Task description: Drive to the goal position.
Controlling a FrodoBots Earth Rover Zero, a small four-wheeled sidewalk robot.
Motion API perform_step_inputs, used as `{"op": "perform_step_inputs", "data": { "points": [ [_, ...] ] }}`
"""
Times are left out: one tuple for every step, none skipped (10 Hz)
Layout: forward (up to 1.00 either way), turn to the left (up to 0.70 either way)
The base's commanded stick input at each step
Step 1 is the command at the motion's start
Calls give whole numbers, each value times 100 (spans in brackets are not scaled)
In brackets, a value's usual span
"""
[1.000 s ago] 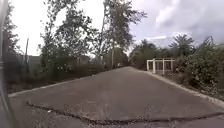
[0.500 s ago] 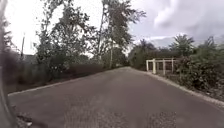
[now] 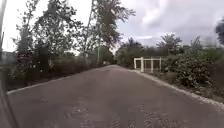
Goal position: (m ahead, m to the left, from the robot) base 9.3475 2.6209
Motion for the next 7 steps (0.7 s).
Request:
{"op": "perform_step_inputs", "data": {
  "points": [
    [70,0],
    [70,0],
    [70,0],
    [70,0],
    [70,0],
    [70,0],
    [70,0]
  ]
}}
